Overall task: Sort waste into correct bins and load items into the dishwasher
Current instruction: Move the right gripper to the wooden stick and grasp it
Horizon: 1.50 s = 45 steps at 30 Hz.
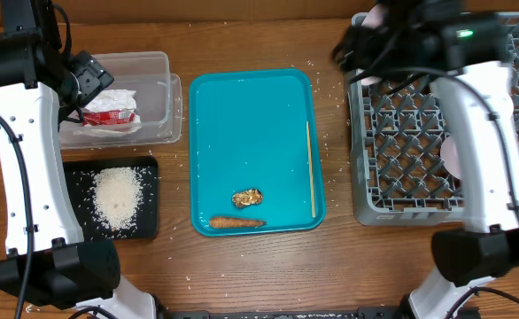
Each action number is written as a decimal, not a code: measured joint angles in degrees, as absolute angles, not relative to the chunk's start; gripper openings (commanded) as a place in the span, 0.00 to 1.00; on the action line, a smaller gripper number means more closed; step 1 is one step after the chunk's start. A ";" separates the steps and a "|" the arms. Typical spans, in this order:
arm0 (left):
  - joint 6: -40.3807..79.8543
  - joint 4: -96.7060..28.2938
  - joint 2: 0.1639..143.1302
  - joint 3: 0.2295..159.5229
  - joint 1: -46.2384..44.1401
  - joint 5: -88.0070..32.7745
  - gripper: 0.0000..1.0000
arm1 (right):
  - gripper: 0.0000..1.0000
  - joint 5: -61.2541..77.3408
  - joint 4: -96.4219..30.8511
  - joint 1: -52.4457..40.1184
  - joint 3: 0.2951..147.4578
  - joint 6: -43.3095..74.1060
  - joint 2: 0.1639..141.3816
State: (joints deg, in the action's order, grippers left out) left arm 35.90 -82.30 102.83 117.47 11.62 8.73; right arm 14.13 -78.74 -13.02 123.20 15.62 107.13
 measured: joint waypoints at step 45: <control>35.90 -82.30 102.83 117.47 11.64 8.73 1.00 | 0.64 1.28 -59.94 -28.53 89.67 17.96 120.73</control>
